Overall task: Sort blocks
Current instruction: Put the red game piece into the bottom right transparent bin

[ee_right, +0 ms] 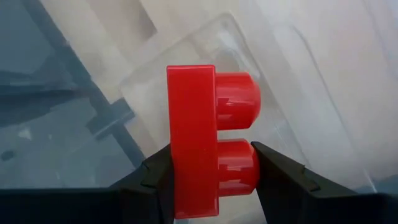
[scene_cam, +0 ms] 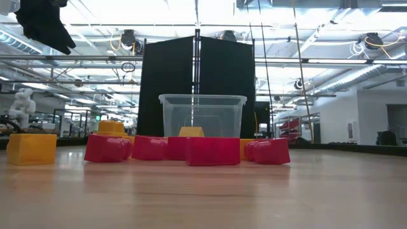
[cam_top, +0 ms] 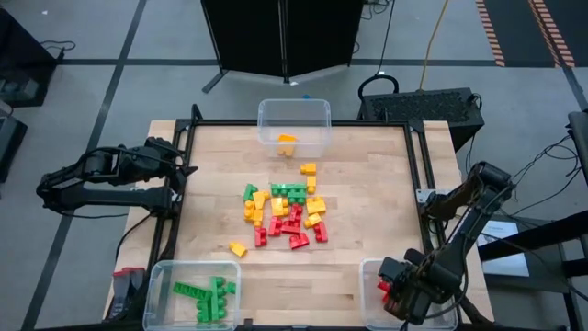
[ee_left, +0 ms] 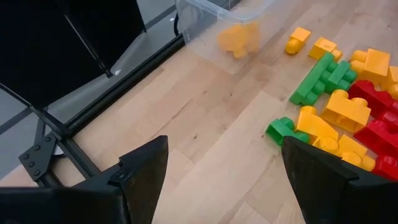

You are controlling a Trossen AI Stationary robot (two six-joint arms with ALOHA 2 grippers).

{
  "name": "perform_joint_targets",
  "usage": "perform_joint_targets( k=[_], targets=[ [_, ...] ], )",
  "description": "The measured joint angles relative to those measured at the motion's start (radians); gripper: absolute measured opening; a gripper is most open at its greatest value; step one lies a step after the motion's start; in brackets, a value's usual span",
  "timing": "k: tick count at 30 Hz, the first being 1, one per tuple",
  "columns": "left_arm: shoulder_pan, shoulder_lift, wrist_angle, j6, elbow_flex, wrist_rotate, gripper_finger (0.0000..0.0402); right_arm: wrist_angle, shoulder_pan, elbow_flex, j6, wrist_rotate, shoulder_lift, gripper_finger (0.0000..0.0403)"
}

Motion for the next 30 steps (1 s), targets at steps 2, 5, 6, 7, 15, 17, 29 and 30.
perform_joint_targets(
  k=[2,5,6,7,15,17,29,30],
  targets=[
    [0.0,0.0,0.0,0.0,0.0,0.0,0.0287,0.028,0.0,-0.04,0.009,-0.02,-0.028,0.0164],
    [0.0,0.0,0.0,-0.001,0.0,0.0,0.0287,0.097,-0.001,-0.09,0.006,-0.066,-0.061,0.0164],
    [0.0,0.0,0.0,-0.001,0.0,0.0,0.0287,0.12,-0.002,-0.105,0.0,-0.087,-0.067,0.0164],
    [0.0,0.0,0.0,-0.001,0.0,0.0,0.0287,0.134,-0.002,-0.119,-0.007,-0.104,-0.069,0.0164],
    [0.0,0.0,0.0,-0.002,0.0,-0.001,0.0287,0.138,-0.005,-0.14,-0.049,-0.147,-0.069,0.0164],
    [0.0,0.0,0.0,-0.002,0.0,-0.002,0.0287,0.141,-0.005,-0.14,-0.053,-0.151,-0.069,0.0165],
    [0.0,0.0,0.0,-0.027,0.0,-0.004,0.0287,0.143,-0.005,-0.077,-0.061,-0.147,-0.067,0.0187],
    [0.0,0.0,0.0,-0.027,0.0,-0.004,0.0287,0.143,-0.005,-0.064,-0.06,-0.147,-0.067,0.0184]
  ],
)
